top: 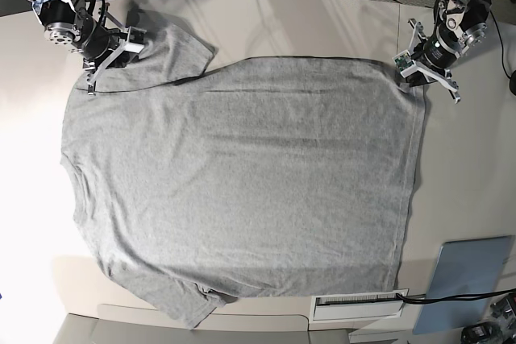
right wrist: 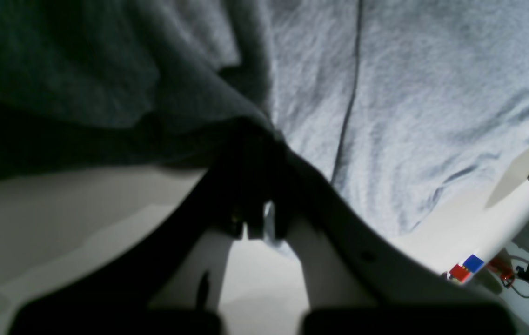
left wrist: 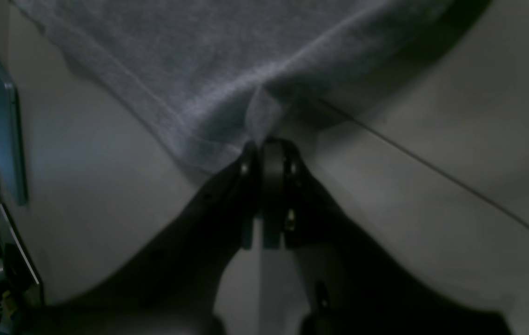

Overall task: Fold the T-shirt properly
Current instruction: 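Move the right gripper to the other hem corner and pinch it, then lift both hem corners and carry them across the shirt toward the collar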

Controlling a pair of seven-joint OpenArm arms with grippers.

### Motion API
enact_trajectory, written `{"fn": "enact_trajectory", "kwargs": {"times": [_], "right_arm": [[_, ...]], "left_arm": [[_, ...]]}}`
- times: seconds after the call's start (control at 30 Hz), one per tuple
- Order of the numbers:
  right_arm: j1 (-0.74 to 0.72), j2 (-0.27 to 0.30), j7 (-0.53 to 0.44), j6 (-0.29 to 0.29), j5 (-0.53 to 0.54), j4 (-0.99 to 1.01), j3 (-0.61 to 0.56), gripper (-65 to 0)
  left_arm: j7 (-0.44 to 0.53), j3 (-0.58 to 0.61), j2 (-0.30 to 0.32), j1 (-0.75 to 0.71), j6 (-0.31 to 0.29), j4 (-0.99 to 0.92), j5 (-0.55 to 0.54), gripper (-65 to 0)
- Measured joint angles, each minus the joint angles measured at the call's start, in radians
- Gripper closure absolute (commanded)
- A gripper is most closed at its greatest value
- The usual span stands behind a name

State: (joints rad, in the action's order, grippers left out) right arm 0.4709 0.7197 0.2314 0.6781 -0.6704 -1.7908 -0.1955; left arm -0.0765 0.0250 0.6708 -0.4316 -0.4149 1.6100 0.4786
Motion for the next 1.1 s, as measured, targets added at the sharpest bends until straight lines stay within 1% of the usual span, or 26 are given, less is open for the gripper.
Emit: {"fn": "enact_trajectory", "kwargs": {"times": [0.03,0.07,0.17,0.23,0.3,0.33,0.4,0.47,0.57,0.67,0.7,0.73,0.83,0.9,0.97,1.1], "right_arm": [[0.000,0.000,0.026,-0.001,0.023,-0.002,-0.002,0.0],[0.000,-0.002,0.072,-0.003,0.069,-0.005,-0.002,0.0],[0.003,-0.003,0.233,-0.002,0.199,-0.034,-0.002,0.0],[0.024,0.009,0.298,0.002,0.228,-0.063,-0.005,0.0],[0.062,0.040,0.348,0.022,0.233,-0.096,-0.005,0.0],[0.080,0.053,0.371,0.023,0.233,-0.111,-0.005,0.0],[0.117,0.073,0.403,0.024,0.234,-0.142,-0.005,0.0],[0.148,0.079,0.439,0.023,0.234,-0.170,-0.005,0.0],[0.200,0.078,0.457,0.016,0.238,-0.199,0.015,0.0],[0.256,0.079,0.468,0.001,0.236,-0.225,0.063,0.0],[0.274,0.079,0.471,-0.001,0.234,-0.239,0.082,0.0],[0.293,0.079,0.471,-0.001,0.235,-0.252,0.103,0.0],[0.346,0.080,0.478,0.002,0.291,-0.294,0.156,0.0],[0.375,0.080,0.497,0.002,0.326,-0.329,0.185,0.0],[0.399,0.080,0.502,0.003,0.331,-0.353,0.206,0.0],[0.435,0.080,0.528,0.003,0.344,-0.375,0.213,0.0]], "left_arm": [[0.000,0.000,0.000,0.000,0.000,0.000,0.000,0.0],[0.000,0.000,0.000,-0.001,0.007,0.000,-0.008,0.0],[-0.001,0.001,0.005,-0.007,0.032,0.000,-0.019,0.0],[-0.013,0.002,0.014,-0.023,0.037,0.011,-0.043,0.0],[-0.031,0.004,0.031,-0.053,0.037,0.034,-0.083,0.0],[-0.047,0.005,0.040,-0.069,0.037,0.048,-0.098,0.0],[-0.093,0.007,0.052,-0.093,0.044,0.079,-0.107,0.0],[-0.139,0.007,0.061,-0.127,0.053,0.113,-0.118,0.0],[-0.183,-0.014,0.066,-0.182,0.031,0.168,-0.154,0.0],[-0.228,-0.060,0.064,-0.243,-0.016,0.226,-0.210,0.0],[-0.252,-0.082,0.063,-0.265,-0.045,0.247,-0.238,0.0],[-0.267,-0.106,0.063,-0.287,-0.062,0.267,-0.262,0.0],[-0.269,-0.190,0.064,-0.335,-0.105,0.322,-0.312,0.0],[-0.267,-0.237,0.064,-0.362,-0.123,0.354,-0.333,0.0],[-0.264,-0.279,0.064,-0.396,-0.143,0.374,-0.337,0.0],[-0.264,-0.355,0.065,-0.457,-0.142,0.401,-0.341,0.0]]}}
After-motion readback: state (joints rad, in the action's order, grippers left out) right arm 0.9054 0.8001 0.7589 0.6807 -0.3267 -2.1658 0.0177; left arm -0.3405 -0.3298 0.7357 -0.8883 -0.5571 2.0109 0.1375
